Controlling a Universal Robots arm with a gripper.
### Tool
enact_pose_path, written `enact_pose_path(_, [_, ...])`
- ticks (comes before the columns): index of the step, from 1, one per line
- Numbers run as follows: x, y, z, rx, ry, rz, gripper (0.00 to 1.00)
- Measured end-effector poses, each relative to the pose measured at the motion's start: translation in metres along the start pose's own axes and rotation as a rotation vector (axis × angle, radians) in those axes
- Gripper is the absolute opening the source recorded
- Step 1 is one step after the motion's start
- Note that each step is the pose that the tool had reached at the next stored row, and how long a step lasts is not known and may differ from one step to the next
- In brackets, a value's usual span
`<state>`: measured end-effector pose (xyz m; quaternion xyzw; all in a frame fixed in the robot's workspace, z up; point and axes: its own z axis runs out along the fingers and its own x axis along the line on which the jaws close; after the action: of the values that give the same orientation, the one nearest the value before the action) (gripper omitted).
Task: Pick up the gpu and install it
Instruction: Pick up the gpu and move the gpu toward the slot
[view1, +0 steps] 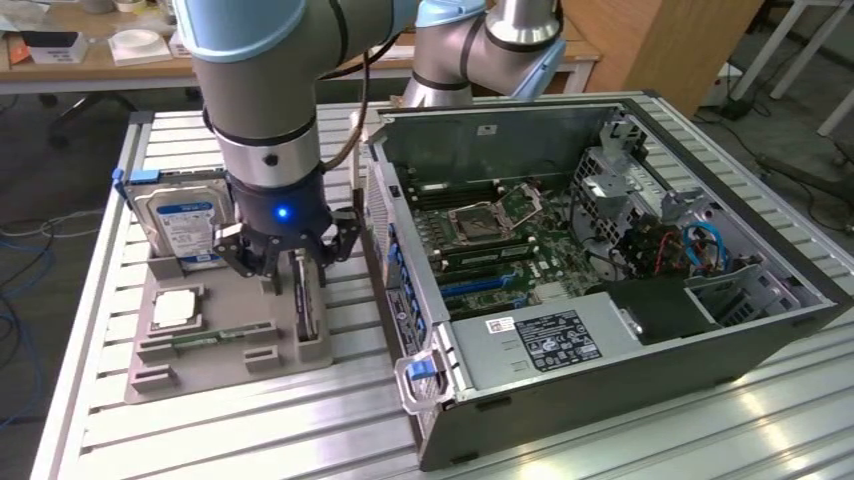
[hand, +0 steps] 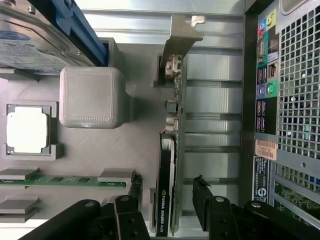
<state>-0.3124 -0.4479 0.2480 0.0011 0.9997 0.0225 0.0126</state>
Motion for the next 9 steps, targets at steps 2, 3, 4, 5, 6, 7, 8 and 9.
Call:
enact_pose_path(2, [0.0001,-0.0004,0.0038,0.0000,-0.0002,0.001,0.53])
enact_pose_path(3, [0.0001,-0.0005,0.0054,0.0000,-0.0002,0.002,0.53])
enact_pose_path(4, [0.0001,-0.0006,0.0066,0.0001,-0.0002,0.002,0.53])
enact_pose_path(5, [0.0002,-0.0007,0.0075,0.0001,-0.0002,0.003,0.53])
enact_pose_path(6, [0.0001,-0.0006,0.0083,0.0001,-0.0003,0.003,0.53])
enact_pose_path(7, [0.0001,-0.0003,0.0090,0.0002,-0.0002,0.003,0.53])
enact_pose_path(8, [0.0002,0.0001,0.0095,0.0003,-0.0001,0.003,0.53])
enact_pose_path(9, [0.0002,0.0005,0.0101,0.0002,-0.0002,0.003,0.53])
